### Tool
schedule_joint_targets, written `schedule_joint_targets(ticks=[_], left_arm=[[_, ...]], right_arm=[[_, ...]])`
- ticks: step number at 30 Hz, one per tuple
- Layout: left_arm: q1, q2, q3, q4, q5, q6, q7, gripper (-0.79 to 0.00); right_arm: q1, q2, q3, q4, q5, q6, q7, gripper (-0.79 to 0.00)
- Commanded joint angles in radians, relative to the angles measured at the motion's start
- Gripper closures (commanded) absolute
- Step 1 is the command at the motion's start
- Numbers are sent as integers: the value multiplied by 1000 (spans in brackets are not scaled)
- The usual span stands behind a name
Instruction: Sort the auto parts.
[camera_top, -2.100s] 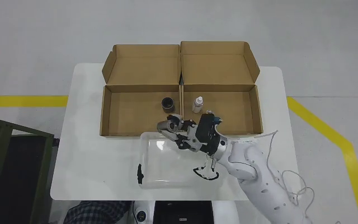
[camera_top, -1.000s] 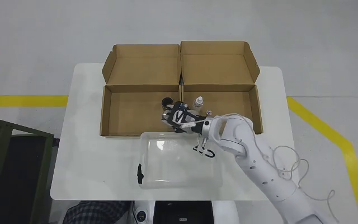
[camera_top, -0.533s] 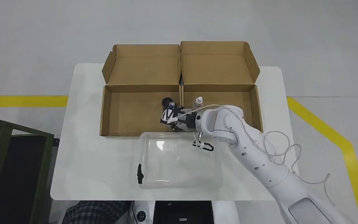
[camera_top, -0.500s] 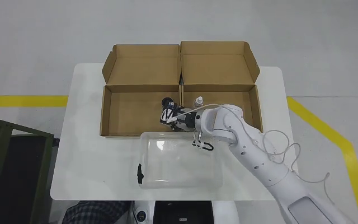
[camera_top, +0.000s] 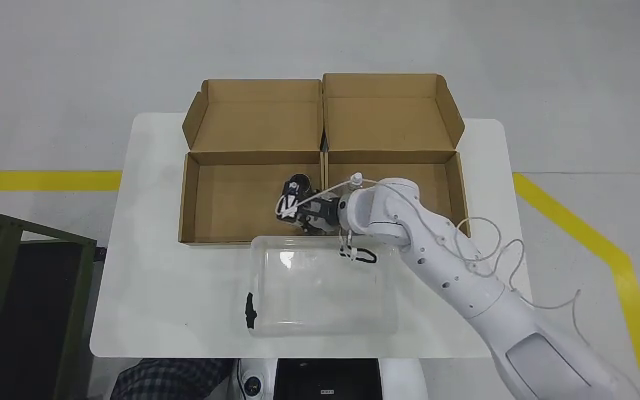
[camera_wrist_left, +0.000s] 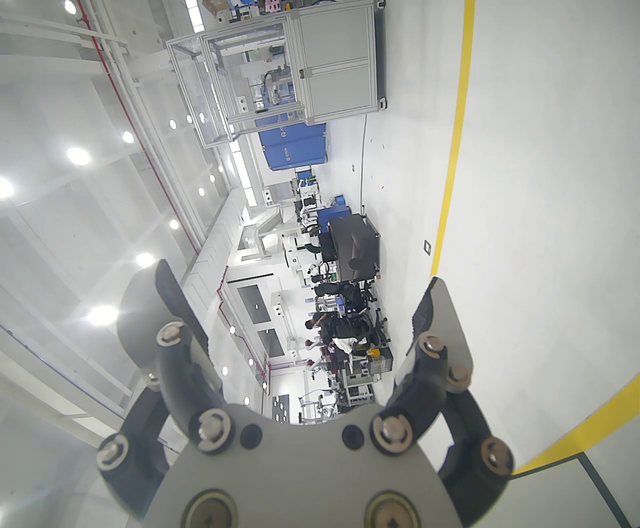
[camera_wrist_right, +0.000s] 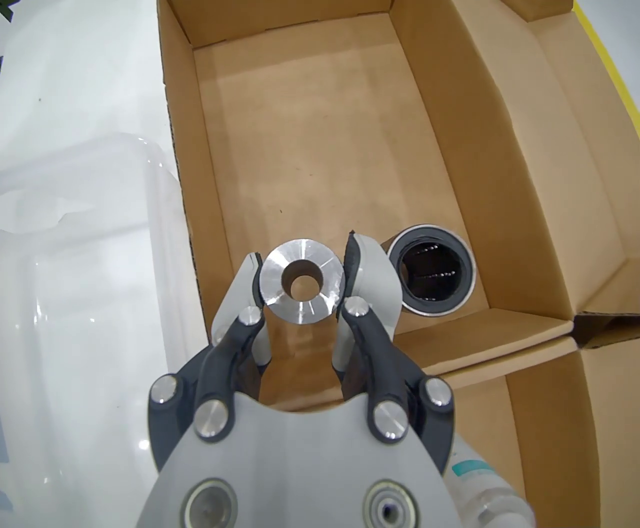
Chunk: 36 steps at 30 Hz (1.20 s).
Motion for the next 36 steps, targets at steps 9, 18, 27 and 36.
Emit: schedule_joint_targets(ticks=[9, 18, 27, 36], left_arm=[[0, 0, 0, 0, 0, 0, 0, -785], [0, 0, 0, 0, 0, 0, 0, -785], [0, 0, 0, 0, 0, 0, 0, -785], [0, 0, 0, 0, 0, 0, 0, -785]], right_arm=[[34, -20, -29, 68, 19, -3, 10, 0], [55, -32, -43, 93, 21, -4, 35, -22], [58, -37, -43, 98, 23, -6, 51, -172], [50, -39, -38, 86, 28, -5, 60, -240]])
